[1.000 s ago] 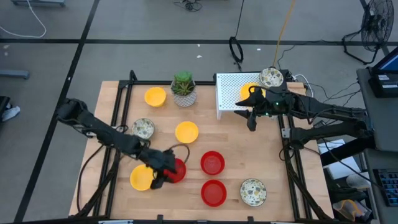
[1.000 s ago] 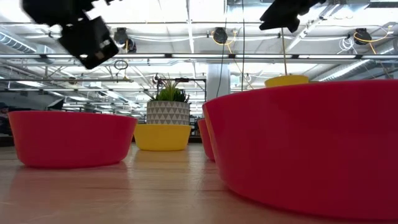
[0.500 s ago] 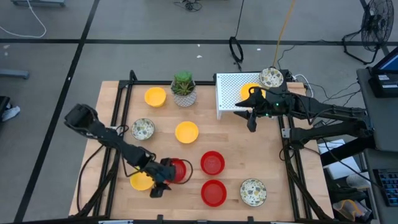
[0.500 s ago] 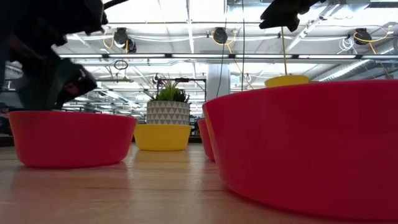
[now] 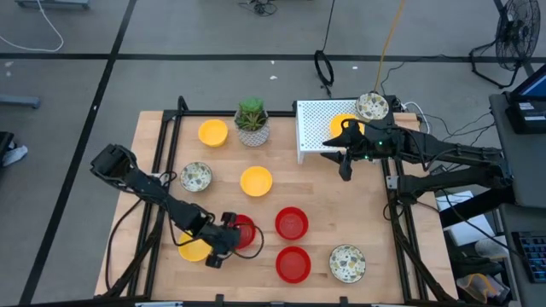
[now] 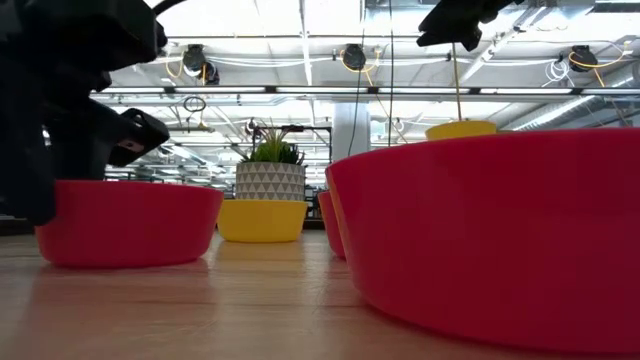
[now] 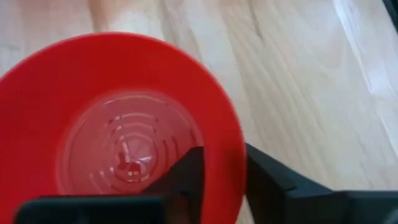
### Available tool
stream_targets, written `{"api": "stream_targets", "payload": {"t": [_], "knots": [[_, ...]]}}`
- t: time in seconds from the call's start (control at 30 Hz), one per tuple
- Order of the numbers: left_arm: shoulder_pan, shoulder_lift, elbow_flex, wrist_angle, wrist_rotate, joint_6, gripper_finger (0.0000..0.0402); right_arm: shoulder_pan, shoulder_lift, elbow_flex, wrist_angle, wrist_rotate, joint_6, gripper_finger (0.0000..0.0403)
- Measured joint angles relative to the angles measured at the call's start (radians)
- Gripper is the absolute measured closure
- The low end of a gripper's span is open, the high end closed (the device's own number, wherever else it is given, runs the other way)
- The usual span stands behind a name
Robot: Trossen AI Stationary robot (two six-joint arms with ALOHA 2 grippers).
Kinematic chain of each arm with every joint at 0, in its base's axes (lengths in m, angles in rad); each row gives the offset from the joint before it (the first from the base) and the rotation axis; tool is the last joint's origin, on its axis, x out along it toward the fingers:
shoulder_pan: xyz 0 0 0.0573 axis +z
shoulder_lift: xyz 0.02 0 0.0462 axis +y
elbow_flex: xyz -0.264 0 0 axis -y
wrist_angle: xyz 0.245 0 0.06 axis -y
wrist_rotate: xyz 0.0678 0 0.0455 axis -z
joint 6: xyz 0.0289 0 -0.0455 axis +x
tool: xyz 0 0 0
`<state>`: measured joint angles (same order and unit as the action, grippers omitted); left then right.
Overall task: Pick & Place Mini bowls
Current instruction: Put the red bowl on the shelf
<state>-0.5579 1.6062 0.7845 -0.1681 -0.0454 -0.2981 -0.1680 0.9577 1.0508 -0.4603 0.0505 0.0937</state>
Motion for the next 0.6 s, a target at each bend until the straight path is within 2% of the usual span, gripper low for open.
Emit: {"api": "stream_targets", "payload": {"t": [0.1, 0.17, 0.37, 0.5, 0.6], "knots": [[0.0, -0.007, 0.0, 0.003, 0.014, 0.05, 0.0368, 0.0, 0.0, 0.0, 0.0, 0.0, 0.0, 0.0248], [0.001, -0.029, 0.0, 0.016, 0.009, 0.082, 0.039, 0.0, 0.0, 0.0, 0.0, 0.0, 0.0, 0.0248], [0.004, -0.135, 0.0, 0.116, -0.017, 0.225, 0.0387, 0.0, 0.0, 0.0, 0.0, 0.0, 0.0, 0.0248], [0.032, -0.232, 0.001, 0.203, -0.107, 0.32, 0.0395, 0.0, 0.0, 0.0, 0.0, 0.0, 0.0, 0.0248], [0.073, -0.293, 0.001, 0.295, -0.167, 0.383, 0.0386, 0.0, 0.0, 0.0, 0.0, 0.0, -0.005, 0.0248]]}}
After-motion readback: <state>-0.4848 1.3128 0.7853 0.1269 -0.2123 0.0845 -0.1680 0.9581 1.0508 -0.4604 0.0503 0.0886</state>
